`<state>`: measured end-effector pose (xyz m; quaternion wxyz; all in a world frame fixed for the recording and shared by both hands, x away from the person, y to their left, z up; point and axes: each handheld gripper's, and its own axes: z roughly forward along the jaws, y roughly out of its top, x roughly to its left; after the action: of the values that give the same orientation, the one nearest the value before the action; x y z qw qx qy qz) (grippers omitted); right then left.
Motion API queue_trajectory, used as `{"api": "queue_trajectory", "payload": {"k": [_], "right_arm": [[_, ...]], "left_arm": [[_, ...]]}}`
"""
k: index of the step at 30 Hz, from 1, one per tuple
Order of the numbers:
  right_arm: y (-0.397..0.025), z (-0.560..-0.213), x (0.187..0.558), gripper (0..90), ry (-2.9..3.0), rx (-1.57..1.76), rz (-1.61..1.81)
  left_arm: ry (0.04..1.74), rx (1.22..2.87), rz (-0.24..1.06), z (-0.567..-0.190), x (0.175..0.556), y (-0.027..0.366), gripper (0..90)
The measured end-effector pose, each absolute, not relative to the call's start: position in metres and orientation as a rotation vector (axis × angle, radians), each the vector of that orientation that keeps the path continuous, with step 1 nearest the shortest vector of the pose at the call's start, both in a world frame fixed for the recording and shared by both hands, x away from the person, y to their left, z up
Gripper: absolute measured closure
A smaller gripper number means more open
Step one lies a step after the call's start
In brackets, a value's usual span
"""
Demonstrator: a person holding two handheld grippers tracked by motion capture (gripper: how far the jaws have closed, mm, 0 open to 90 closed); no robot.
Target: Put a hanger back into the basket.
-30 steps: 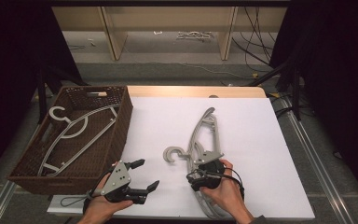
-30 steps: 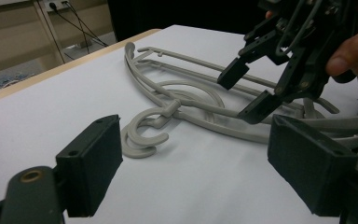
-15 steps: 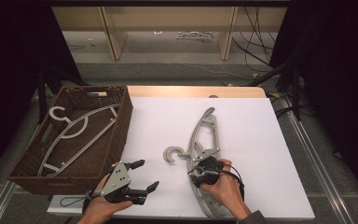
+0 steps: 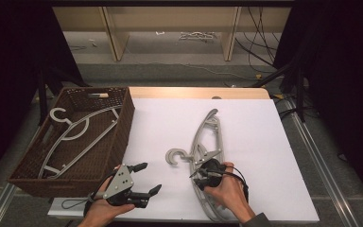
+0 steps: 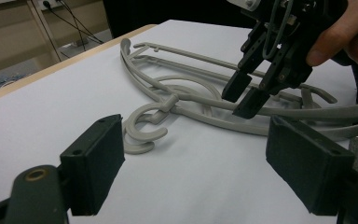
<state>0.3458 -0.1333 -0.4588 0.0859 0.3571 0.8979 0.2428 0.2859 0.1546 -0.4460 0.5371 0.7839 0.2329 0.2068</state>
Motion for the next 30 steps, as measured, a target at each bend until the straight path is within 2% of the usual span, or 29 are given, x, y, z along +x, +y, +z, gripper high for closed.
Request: {"api": "queue_trajectory", "payload": {"k": [3, 15, 30], "right_arm": [[-0.13, -0.466, 0.345, 57.4, 2.701, 1.05, 0.63], [-0.134, -0.46, 0.347, 63.5, 2.684, 1.088, 0.674], [-0.158, -0.448, 0.319, 69.7, 2.703, 0.961, 0.578]], "left_arm": [[0.552, 1.869, 0.487, -0.447, 0.286, 0.154, 19.3], [0.553, 1.87, 0.488, -0.446, 0.285, 0.155, 19.5], [0.561, 1.86, 0.502, -0.445, 0.286, 0.159, 20.0]]}}
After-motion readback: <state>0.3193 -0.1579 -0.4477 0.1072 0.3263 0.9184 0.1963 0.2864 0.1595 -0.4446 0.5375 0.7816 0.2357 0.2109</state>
